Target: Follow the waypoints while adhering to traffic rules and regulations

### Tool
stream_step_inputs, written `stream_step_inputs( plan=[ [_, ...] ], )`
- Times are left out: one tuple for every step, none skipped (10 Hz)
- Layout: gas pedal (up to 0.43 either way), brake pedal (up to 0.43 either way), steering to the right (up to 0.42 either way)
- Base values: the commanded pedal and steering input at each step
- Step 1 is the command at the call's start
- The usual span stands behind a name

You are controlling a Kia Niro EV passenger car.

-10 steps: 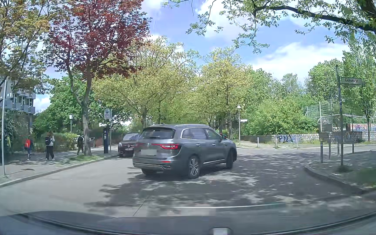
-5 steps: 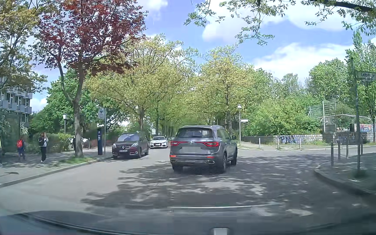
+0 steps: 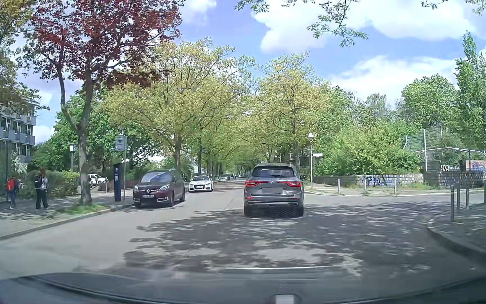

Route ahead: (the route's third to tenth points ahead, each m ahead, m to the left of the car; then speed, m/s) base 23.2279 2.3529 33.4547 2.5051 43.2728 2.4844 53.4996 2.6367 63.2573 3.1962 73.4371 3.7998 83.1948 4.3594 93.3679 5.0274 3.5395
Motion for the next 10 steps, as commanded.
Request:
stream_step_inputs(
  plan=[
    [0.268,0.024,0.005],
    [0.268,0.024,0.004],
    [0.268,0.024,0.004],
    [0.268,0.018,0.004],
    [0.268,0.024,0.004],
    [0.268,0.024,0.004],
    [0.268,0.024,0.002],
    [0.268,0.018,0.000],
    [0.268,0.024,-0.003],
    [0.268,0.024,-0.007]
  ],
)
